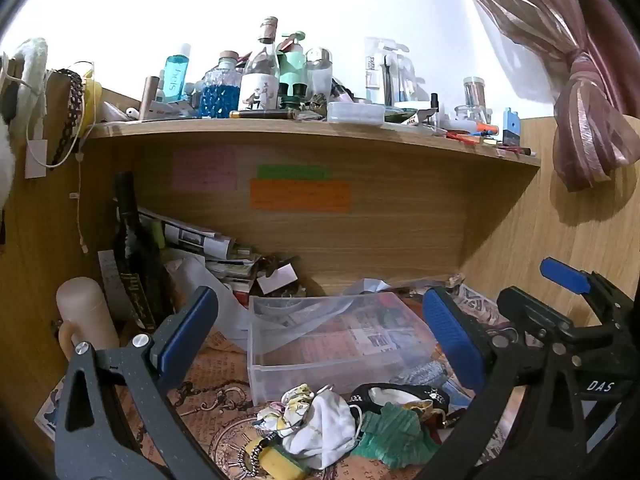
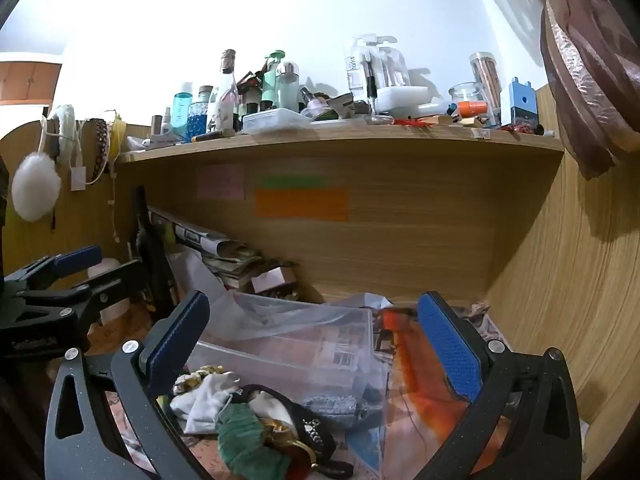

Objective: Organize soft objects

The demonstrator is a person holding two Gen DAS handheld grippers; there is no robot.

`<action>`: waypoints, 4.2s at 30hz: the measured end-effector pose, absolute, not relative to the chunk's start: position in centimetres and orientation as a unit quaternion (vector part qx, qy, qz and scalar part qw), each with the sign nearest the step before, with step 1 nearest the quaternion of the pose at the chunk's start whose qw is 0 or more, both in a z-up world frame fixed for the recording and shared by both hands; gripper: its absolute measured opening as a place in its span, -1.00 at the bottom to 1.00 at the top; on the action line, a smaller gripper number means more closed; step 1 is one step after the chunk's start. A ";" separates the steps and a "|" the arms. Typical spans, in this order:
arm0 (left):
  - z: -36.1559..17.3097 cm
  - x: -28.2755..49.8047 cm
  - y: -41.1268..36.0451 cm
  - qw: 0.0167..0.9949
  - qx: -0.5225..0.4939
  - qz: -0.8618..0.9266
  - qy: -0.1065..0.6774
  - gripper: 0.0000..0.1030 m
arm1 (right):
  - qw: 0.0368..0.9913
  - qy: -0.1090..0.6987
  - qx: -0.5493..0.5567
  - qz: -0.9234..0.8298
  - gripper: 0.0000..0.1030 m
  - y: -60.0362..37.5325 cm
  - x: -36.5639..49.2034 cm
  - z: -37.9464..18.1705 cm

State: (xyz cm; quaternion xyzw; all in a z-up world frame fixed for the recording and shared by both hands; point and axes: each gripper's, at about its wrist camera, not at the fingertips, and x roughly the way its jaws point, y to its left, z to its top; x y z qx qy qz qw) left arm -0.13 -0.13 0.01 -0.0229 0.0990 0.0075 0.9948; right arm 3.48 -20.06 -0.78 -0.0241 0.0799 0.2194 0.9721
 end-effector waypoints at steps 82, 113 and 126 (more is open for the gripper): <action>-1.1 0.3 -0.6 0.994 -0.025 -0.005 0.106 1.00 | 0.968 0.097 -0.004 0.230 1.00 -19.9 3.5 -0.8; -10.2 6.5 2.0 0.954 -0.048 -0.022 0.295 0.64 | 0.937 0.274 -0.010 0.217 0.56 -21.7 10.0 -9.4; -12.7 7.9 5.2 0.940 -0.059 0.019 0.335 0.38 | 0.918 0.330 0.019 0.220 0.13 -21.9 13.5 -11.6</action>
